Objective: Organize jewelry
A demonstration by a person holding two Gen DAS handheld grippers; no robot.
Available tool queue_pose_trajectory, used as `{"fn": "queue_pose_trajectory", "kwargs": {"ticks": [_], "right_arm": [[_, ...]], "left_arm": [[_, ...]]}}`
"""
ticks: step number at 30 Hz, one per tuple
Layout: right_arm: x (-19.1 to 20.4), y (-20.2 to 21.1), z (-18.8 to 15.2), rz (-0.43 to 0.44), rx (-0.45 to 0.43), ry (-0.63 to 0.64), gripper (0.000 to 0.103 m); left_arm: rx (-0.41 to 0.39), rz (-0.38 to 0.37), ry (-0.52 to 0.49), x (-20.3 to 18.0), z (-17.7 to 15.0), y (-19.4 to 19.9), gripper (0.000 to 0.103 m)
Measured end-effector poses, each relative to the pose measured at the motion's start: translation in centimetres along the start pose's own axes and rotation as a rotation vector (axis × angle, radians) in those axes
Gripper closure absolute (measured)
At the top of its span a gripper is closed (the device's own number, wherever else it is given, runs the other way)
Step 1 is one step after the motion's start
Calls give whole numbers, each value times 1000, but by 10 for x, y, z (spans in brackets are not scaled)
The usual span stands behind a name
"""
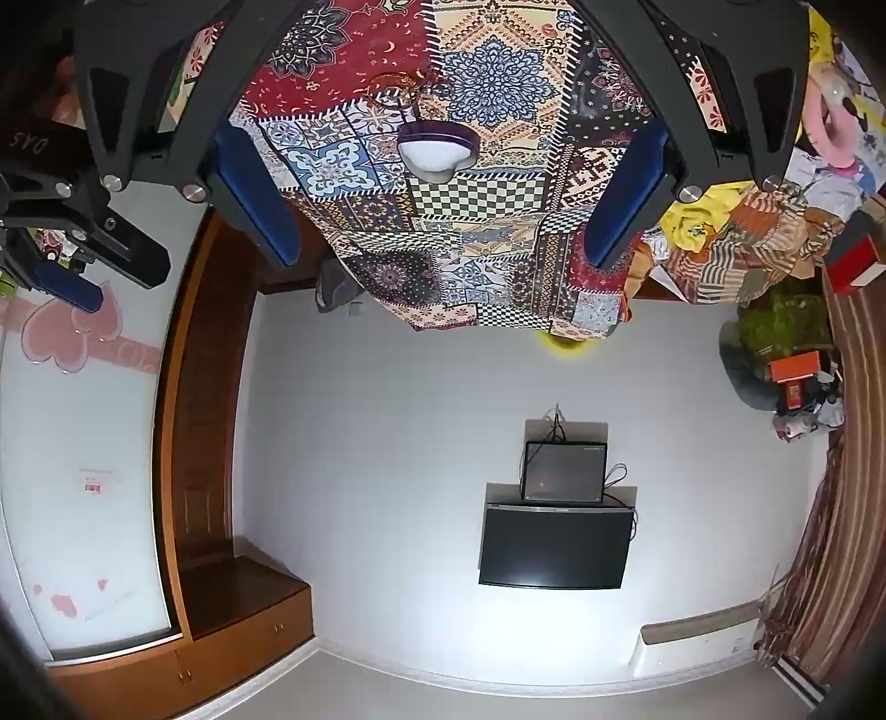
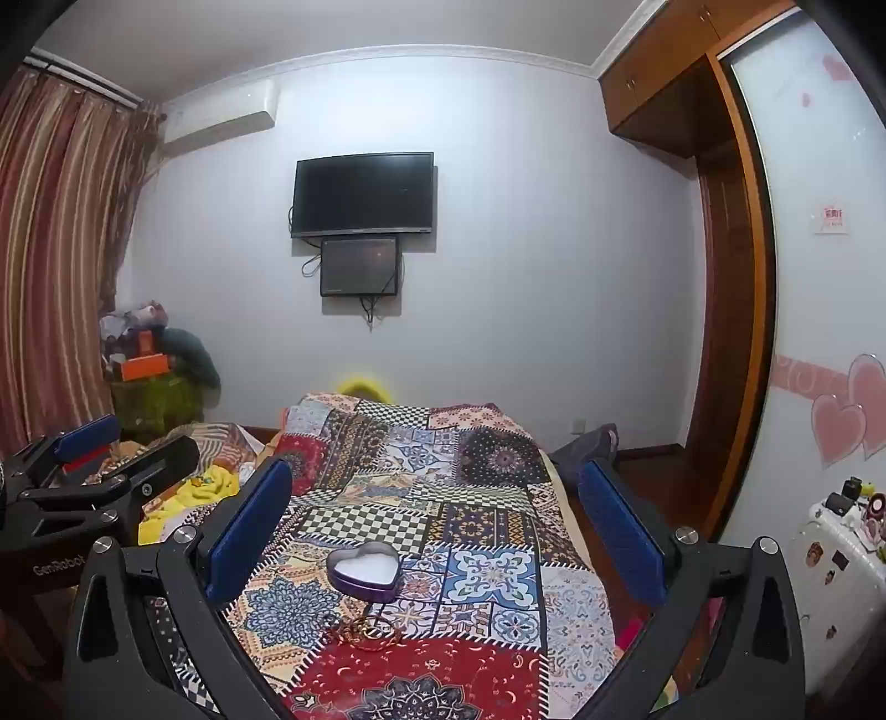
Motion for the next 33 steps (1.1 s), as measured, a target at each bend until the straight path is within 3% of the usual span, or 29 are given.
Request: {"fn": "queue_pose_trajectory", "kwargs": {"ticks": [33], "right_arm": [[-4, -6, 1, 6, 31, -17, 0]], "left_arm": [[12, 26, -49, -7, -12, -10, 0]]}}
Point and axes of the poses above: each gripper's, at about its wrist camera, not at the fingertips, and y roughly against the way its jaws point, x to its left, z to its top, the point moved 9 cm from there along -y, roughly the way its jaws point, and after that the axes turned 6 degrees about z, right-handed, at the moved point
